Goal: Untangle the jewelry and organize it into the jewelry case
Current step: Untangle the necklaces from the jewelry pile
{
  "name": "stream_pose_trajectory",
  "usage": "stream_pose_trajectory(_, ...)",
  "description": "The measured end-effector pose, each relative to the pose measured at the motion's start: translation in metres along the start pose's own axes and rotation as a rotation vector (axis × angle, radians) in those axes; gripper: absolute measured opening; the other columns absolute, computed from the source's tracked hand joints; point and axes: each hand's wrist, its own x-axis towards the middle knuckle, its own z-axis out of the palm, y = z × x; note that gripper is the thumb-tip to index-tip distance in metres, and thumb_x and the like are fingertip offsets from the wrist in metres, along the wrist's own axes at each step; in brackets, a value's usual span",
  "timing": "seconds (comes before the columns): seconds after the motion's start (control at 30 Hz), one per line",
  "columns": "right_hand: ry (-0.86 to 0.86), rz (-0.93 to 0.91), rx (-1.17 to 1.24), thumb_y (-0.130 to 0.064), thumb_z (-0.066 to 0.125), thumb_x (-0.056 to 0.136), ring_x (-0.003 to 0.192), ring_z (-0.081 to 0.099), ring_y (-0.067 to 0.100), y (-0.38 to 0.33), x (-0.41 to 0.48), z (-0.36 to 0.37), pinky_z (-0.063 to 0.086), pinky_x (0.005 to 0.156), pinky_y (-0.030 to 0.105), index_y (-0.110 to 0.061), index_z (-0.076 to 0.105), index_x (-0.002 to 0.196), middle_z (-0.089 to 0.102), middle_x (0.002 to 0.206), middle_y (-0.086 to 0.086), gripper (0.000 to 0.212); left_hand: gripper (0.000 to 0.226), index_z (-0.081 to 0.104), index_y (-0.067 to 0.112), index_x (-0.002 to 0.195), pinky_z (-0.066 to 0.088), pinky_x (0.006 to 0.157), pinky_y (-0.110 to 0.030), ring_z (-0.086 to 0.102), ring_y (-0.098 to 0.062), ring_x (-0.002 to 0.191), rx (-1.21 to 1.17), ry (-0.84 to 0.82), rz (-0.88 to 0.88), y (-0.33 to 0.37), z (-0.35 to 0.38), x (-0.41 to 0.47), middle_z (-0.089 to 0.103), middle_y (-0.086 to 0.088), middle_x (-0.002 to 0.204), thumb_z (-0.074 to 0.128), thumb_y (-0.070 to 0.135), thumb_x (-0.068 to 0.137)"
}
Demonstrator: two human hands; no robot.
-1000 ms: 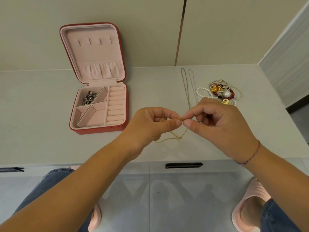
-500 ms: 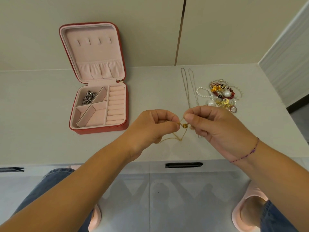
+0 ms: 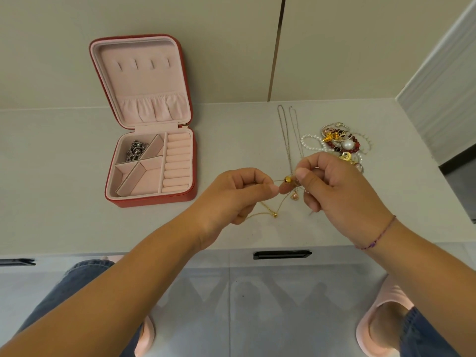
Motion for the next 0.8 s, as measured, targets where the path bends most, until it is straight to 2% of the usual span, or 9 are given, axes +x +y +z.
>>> stream_pose_trajectory(0.1, -0.002, -0.005, -0.036, -0.015, 0.043, 0.098, 0.041, 0.041, 0.005, 0.0002, -0.0012, 0.0003, 0.038, 0.047, 0.015, -0.015, 0.049, 0.089, 0.073, 0.079, -0.004, 0.011, 0.014, 0.071, 0.02, 0.082, 0.018, 0.047, -0.025, 0.021, -0.012, 0.047, 0.045, 0.034, 0.006, 0.0004, 0.0017, -0.0004, 0.03, 0.004, 0.049, 0.061, 0.024, 0.09)
stream_pose_trajectory(0.17, 0.0, -0.016, -0.047, -0.016, 0.043, 0.099, 0.042, 0.041, 0.005, 0.0004, -0.0014, 0.0003, 0.039, 0.048, 0.016, -0.017, 0.048, 0.09, 0.073, 0.081, 0.006, 0.01, 0.019, 0.074, 0.018, 0.094, 0.018, 0.047, -0.025, 0.019, -0.013, 0.047, 0.064, 0.04, 0.015, 0.0005, 0.002, -0.0009, 0.028, 0.004, 0.048, 0.057, 0.028, 0.092)
stream_pose_trajectory(0.23, 0.003, -0.037, -0.035, -0.014, 0.044, 0.098, 0.042, 0.041, 0.006, -0.0002, -0.0013, 0.0004, 0.038, 0.048, 0.018, -0.019, 0.047, 0.088, 0.07, 0.081, 0.017, 0.012, 0.022, 0.074, 0.018, 0.097, 0.018, 0.046, -0.024, 0.018, -0.013, 0.047, 0.069, 0.059, 0.025, 0.0013, 0.0026, -0.0015, 0.029, 0.006, 0.045, 0.055, 0.028, 0.094)
stream_pose_trajectory(0.4, -0.003, -0.057, 0.108, -0.009, 0.045, 0.097, 0.042, 0.034, 0.01, -0.0061, -0.0037, 0.0015, 0.036, 0.047, 0.022, -0.012, 0.048, 0.087, 0.072, 0.075, 0.006, 0.011, 0.018, 0.074, 0.019, 0.09, 0.019, 0.045, -0.022, 0.018, -0.013, 0.046, 0.063, 0.133, 0.028, 0.0008, 0.0021, 0.0011, 0.026, 0.003, 0.047, 0.059, 0.027, 0.092)
stream_pose_trajectory(0.57, -0.034, -0.023, 0.143, -0.011, 0.043, 0.098, 0.041, 0.031, 0.01, -0.0068, -0.003, 0.001, 0.032, 0.049, 0.029, -0.011, 0.048, 0.09, 0.07, 0.071, 0.008, 0.009, 0.021, 0.069, 0.02, 0.081, 0.025, 0.044, -0.018, 0.024, -0.009, 0.047, 0.018, 0.129, 0.066, -0.003, -0.0027, 0.0022, 0.032, 0.008, 0.049, 0.054, 0.023, 0.095)
stream_pose_trajectory(0.67, -0.033, -0.003, 0.154, -0.011, 0.044, 0.097, 0.04, 0.029, 0.011, -0.0064, -0.0026, -0.001, 0.029, 0.048, 0.026, -0.013, 0.048, 0.088, 0.068, 0.066, 0.008, 0.01, 0.026, 0.063, 0.015, 0.076, 0.035, 0.051, -0.021, 0.037, -0.01, 0.052, -0.106, 0.13, 0.101, -0.0067, -0.0048, 0.0037, 0.045, 0.003, 0.057, 0.048, 0.015, 0.097)
stream_pose_trajectory(0.73, -0.035, 0.011, 0.162, -0.011, 0.045, 0.097, 0.04, 0.029, 0.011, -0.0059, -0.0023, -0.0021, 0.028, 0.046, 0.023, -0.013, 0.049, 0.089, 0.068, 0.065, 0.008, 0.009, 0.025, 0.061, 0.015, 0.069, 0.04, 0.055, -0.023, 0.044, -0.013, 0.056, -0.16, 0.13, 0.132, -0.0078, -0.0045, 0.0049, 0.057, -0.003, 0.067, 0.048, 0.017, 0.09)
stream_pose_trajectory(0.8, -0.044, 0.025, 0.159, -0.011, 0.047, 0.096, 0.04, 0.029, 0.011, -0.0047, -0.0014, -0.0027, 0.028, 0.044, 0.02, -0.012, 0.051, 0.092, 0.068, 0.065, 0.007, 0.006, 0.024, 0.059, 0.02, 0.062, 0.039, 0.053, -0.022, 0.043, -0.013, 0.055, -0.2, 0.126, 0.127, -0.0083, -0.005, 0.0056, 0.062, -0.005, 0.074, 0.045, 0.02, 0.081)
